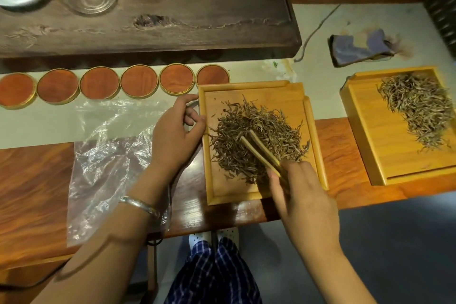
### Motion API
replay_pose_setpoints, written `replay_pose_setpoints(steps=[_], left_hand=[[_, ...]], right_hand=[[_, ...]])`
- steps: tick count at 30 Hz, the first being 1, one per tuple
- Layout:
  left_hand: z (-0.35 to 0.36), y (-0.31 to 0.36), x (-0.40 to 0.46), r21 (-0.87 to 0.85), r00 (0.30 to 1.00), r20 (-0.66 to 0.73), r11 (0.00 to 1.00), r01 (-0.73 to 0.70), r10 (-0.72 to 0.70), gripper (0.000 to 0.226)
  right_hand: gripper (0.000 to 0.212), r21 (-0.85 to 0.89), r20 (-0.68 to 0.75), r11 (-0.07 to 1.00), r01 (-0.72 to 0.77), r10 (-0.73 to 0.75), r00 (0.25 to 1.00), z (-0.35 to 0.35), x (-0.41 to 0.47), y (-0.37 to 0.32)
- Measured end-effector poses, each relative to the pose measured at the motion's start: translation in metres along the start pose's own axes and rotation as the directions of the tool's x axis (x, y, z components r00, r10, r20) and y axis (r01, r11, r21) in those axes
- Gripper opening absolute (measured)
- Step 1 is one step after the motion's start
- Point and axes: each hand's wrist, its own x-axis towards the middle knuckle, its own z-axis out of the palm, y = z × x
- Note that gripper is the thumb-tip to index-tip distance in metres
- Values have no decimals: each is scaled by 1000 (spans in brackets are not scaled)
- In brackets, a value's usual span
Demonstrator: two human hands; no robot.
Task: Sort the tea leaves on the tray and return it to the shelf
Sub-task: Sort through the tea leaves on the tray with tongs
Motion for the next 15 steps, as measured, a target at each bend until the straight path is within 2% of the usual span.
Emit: replay_pose_setpoints(steps=[15], left_hand=[[1, -6, 0, -16, 999, -30, 999, 28, -28, 43]], right_hand=[[24, -3, 90, 993, 115, -114, 989, 4, -23, -2]])
